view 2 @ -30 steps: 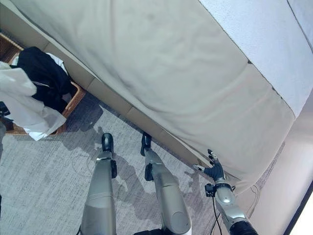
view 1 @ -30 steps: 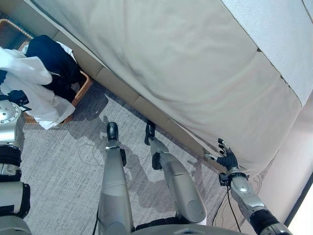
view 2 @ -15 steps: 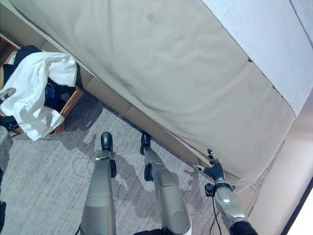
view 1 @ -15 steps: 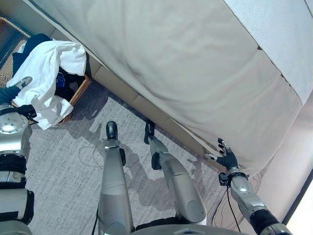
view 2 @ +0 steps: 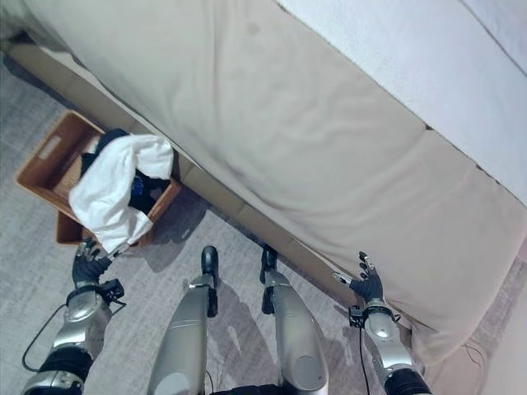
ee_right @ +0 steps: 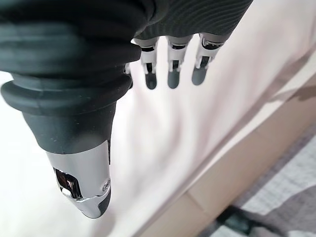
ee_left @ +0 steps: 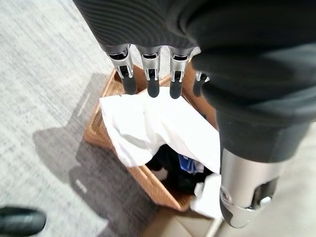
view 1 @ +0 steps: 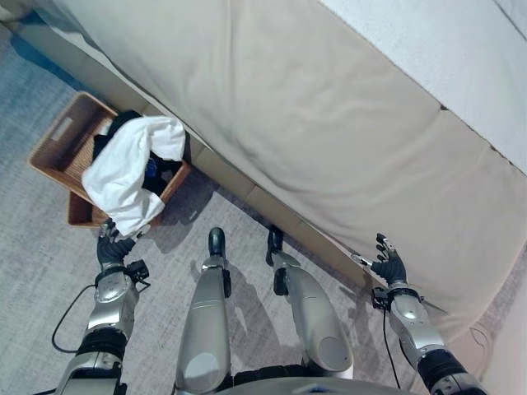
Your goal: Pick up clothes into the bucket
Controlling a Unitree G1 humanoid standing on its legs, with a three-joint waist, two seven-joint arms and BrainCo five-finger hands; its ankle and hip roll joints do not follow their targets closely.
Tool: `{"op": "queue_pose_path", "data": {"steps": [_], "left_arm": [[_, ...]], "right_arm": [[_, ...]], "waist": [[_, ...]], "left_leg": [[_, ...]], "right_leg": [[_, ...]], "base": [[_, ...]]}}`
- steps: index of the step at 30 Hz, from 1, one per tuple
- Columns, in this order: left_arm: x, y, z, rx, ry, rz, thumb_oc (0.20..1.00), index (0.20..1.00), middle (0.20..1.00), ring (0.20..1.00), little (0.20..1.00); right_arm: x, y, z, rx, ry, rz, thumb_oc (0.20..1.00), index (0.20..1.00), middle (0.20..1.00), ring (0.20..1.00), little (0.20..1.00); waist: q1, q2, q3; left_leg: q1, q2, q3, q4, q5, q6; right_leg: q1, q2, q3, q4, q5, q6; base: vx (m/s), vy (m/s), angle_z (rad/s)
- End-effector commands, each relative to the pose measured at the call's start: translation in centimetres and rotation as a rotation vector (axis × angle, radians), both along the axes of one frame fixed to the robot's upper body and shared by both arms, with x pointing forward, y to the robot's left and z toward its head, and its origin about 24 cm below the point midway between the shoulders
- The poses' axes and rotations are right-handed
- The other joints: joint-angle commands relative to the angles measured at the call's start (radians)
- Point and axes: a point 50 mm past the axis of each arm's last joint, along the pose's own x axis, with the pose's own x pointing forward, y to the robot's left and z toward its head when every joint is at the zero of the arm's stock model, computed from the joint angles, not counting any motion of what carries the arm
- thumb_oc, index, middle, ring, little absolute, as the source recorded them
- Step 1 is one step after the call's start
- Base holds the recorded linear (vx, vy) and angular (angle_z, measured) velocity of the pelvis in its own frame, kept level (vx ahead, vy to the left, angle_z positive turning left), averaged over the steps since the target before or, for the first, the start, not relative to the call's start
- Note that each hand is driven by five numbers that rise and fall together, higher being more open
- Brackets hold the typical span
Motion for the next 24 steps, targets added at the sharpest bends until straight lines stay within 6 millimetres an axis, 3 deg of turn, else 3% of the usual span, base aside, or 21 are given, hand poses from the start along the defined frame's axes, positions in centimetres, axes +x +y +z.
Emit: {"op": "queue_pose_path", "data": {"steps": [1,2,5,7,15,16,24], "left_arm": [[-1.1,-1.3,-1.6,-0.064,0.01,-0.07,1.0,1.0,1.0,1.0,1.0],[-2.3,-1.9,-3.0,-0.123,0.035,-0.057,1.0,1.0,1.0,1.0,1.0],[-3.6,-2.2,-4.3,-0.158,0.081,-0.044,1.0,1.0,1.0,1.0,1.0],[-5.1,-2.8,-5.7,-0.188,0.135,-0.032,1.0,1.0,1.0,1.0,1.0],[-8.1,-5.6,-9.1,-0.211,0.319,-0.104,1.0,1.0,1.0,1.0,1.0],[-9.4,-6.2,-10.3,-0.223,0.401,-0.125,1.0,1.0,1.0,1.0,1.0],[-13.1,-7.9,-12.7,-0.299,0.586,-0.178,1.0,1.0,1.0,1.0,1.0]], "right_arm": [[-1.3,-3.9,0.6,-0.041,0.014,-0.077,1.0,1.0,1.0,1.0,1.0],[-2.5,-4.4,-0.3,-0.03,0.065,-0.099,1.0,1.0,1.0,1.0,1.0],[-3.8,-4.7,-1.7,0.006,0.137,-0.128,1.0,1.0,1.0,1.0,1.0],[-5.9,-4.5,-3.6,0.091,0.235,-0.15,1.0,1.0,1.0,1.0,1.0],[-8.7,-3.2,-5.8,0.077,0.39,-0.07,1.0,1.0,1.0,1.0,1.0],[-9.2,-2.8,-6.3,0.087,0.427,-0.041,1.0,1.0,1.0,1.0,1.0],[-10.6,-1.6,-7.6,0.115,0.515,0.007,1.0,1.0,1.0,1.0,1.0]], "waist": [[-0.005,0.091,-0.032],[-0.007,0.112,-0.079],[-0.01,0.128,-0.13],[-0.013,0.145,-0.192],[-0.025,0.152,-0.308],[-0.022,0.15,-0.332],[-0.025,0.147,-0.379]], "left_leg": [[0.065,-0.028,-0.062,-0.035,0.016,-0.005],[0.12,-0.024,-0.064,-0.074,0.025,-0.012],[0.165,-0.02,-0.065,-0.112,0.038,-0.017],[0.227,-0.014,-0.067,-0.151,0.046,-0.025],[0.346,0.018,-0.056,-0.2,0.052,-0.04],[0.366,0.022,-0.05,-0.196,0.046,-0.041],[0.431,0.045,-0.022,-0.21,0.04,-0.049]], "right_leg": [[0.085,-0.067,-0.01,-0.003,0.001,0.075],[0.131,-0.059,-0.014,-0.016,-0.011,0.073],[0.169,-0.05,-0.019,-0.033,-0.019,0.07],[0.226,-0.032,-0.021,-0.05,-0.039,0.061],[0.36,0.0,-0.017,-0.12,-0.057,0.047],[0.387,0.007,-0.01,-0.141,-0.056,0.044],[0.475,0.025,-0.005,-0.215,-0.051,0.035]], "base": [[0.15,-0.128,0.02],[0.14,-0.127,0.01],[0.11,-0.117,0.04],[0.12,-0.126,0.05],[0.06,-0.094,0.01],[0.05,-0.082,-0.05],[0.04,-0.044,-0.1]]}}
